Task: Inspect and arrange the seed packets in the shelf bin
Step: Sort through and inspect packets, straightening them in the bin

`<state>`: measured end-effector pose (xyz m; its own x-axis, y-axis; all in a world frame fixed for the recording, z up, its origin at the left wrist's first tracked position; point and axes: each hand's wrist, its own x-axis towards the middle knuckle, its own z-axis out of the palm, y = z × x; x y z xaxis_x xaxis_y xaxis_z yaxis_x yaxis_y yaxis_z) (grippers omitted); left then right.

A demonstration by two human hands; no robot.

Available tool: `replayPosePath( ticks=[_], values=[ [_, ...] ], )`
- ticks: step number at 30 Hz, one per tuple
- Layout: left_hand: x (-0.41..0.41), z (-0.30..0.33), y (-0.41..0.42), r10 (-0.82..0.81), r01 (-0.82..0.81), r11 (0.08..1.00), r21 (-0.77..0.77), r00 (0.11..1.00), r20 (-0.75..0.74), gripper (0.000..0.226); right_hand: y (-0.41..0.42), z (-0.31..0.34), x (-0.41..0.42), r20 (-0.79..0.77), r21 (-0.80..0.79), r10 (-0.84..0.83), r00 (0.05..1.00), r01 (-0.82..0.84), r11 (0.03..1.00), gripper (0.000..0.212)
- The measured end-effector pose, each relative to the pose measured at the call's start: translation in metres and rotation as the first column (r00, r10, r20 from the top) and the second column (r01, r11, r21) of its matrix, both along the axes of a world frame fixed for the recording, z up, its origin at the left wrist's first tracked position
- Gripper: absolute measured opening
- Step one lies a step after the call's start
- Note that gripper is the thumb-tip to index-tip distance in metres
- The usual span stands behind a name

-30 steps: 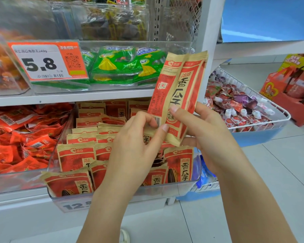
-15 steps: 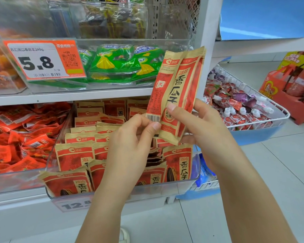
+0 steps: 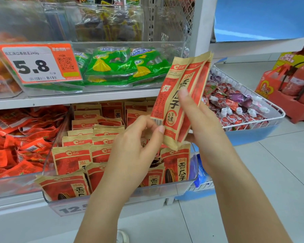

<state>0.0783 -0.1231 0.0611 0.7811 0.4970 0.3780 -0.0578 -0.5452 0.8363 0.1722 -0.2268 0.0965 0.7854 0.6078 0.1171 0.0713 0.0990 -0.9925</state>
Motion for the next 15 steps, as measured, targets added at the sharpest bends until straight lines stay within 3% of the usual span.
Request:
replayPosePath(
  ticks=[2,4,9,12,15],
  values=[
    [0.0,0.003,-0.003,-0.06,0.063,0.982,-0.181,0.998,0.022,0.015,0.001,0.002,0.001,-0.089,0.074,0.03,0.996,-0.023,0.997,0.053],
    [0.0,0.004,-0.004,-0.109,0.11,0.954,-0.28,0.994,0.021,0.014,0.002,0.003,0.002,-0.181,0.149,0.067,0.981,-0.04,0.988,0.054],
    [0.0,0.003,-0.001,-0.185,0.166,0.927,-0.337,0.982,-0.025,0.015,0.003,0.0,0.003,-0.173,0.132,0.061,0.983,-0.038,0.99,0.064],
    [-0.001,0.002,0.001,-0.28,0.245,0.896,-0.37,0.959,-0.043,0.038,0.004,-0.002,0.007,-0.117,0.095,0.036,0.992,-0.025,0.995,0.046],
    [-0.002,-0.001,0.003,-0.352,0.294,0.87,-0.396,0.933,-0.079,0.05,0.005,-0.006,0.013,-0.1,0.078,-0.021,0.995,0.029,0.997,0.047]
  ],
)
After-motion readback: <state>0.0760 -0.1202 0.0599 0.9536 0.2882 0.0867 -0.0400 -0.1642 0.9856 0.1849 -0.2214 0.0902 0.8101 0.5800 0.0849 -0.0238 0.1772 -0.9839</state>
